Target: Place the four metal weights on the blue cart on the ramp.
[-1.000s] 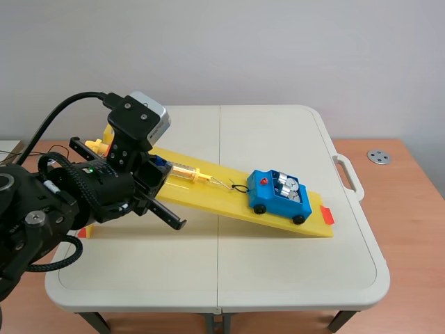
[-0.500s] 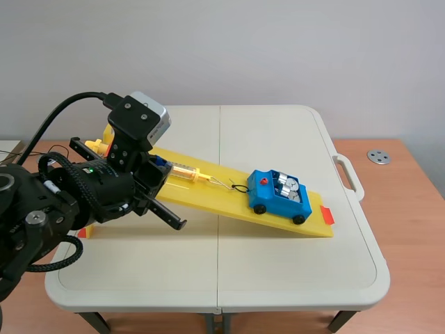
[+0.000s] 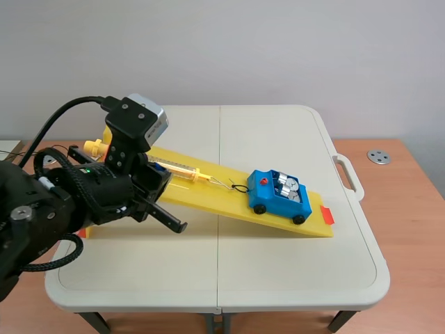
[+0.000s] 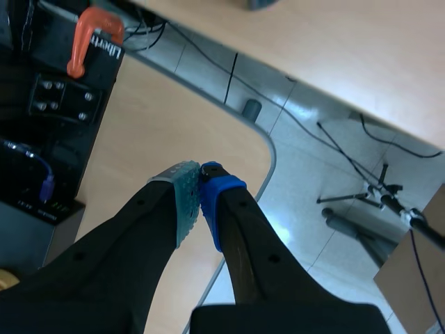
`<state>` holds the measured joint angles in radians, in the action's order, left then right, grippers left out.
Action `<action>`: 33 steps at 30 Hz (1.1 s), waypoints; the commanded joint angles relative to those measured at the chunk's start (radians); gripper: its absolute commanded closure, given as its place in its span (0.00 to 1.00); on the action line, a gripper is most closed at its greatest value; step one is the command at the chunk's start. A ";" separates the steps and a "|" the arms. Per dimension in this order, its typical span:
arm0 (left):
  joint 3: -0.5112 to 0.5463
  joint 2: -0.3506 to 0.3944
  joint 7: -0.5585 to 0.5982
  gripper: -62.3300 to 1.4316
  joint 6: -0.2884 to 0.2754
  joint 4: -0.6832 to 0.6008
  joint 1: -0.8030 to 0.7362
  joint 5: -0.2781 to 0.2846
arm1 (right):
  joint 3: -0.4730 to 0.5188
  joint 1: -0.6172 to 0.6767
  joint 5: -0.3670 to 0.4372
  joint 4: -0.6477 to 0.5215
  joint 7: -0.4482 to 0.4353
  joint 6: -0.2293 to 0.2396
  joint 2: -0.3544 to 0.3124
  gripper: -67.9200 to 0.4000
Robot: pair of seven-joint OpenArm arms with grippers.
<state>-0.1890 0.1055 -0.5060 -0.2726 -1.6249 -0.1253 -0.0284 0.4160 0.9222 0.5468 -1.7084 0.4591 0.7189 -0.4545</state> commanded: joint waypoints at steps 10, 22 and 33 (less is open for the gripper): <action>0.027 0.031 0.000 0.56 -0.049 -0.452 -0.311 0.198 | 0.056 -0.255 0.091 -0.104 -0.167 0.027 -0.016 0.65; 0.030 0.031 0.068 0.00 -0.055 -0.562 -0.515 0.197 | 0.054 -0.425 0.195 -0.104 -0.257 0.027 0.071 0.03; 0.087 0.031 0.118 0.00 -0.054 -0.562 -0.514 0.192 | 0.011 -0.432 0.202 -0.104 -0.264 0.027 0.095 0.03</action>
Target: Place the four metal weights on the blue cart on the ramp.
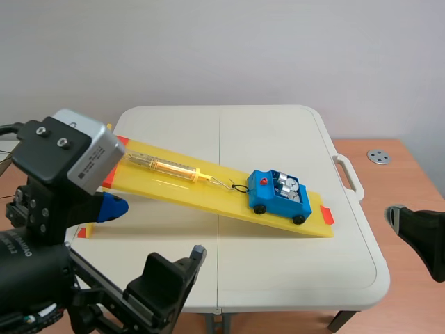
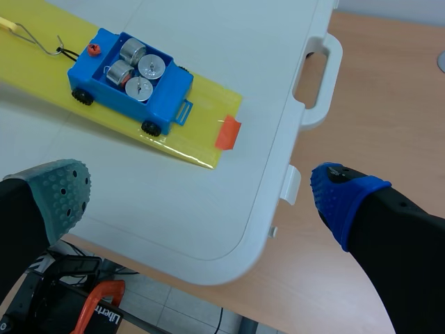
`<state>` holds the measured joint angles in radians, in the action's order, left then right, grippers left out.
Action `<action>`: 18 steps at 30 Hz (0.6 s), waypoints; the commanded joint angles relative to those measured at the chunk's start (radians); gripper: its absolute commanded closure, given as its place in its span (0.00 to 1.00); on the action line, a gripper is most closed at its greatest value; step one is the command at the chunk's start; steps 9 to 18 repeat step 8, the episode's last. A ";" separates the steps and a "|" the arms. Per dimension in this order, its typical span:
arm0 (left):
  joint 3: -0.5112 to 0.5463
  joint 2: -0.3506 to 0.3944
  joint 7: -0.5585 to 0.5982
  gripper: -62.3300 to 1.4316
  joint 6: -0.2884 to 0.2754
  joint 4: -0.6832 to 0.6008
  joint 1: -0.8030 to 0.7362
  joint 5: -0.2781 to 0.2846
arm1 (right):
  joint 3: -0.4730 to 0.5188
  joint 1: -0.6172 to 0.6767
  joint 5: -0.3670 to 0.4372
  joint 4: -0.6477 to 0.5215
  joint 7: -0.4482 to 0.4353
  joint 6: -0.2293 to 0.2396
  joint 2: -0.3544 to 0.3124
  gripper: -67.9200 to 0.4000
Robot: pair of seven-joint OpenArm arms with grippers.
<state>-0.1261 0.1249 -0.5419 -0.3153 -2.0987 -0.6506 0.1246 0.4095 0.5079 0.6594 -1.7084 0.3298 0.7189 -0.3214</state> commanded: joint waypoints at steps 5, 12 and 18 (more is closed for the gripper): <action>0.027 0.011 0.161 0.00 -0.009 -0.087 0.017 0.040 | -0.028 -0.018 0.090 -0.104 -0.135 0.027 -0.038 0.03; 0.027 0.011 0.168 0.00 -0.009 -0.087 0.017 0.040 | -0.042 -0.018 0.090 -0.104 -0.136 0.027 -0.033 0.03; 0.027 0.011 0.168 0.00 -0.009 -0.087 0.017 0.040 | -0.042 -0.018 0.090 -0.104 -0.136 0.027 -0.033 0.03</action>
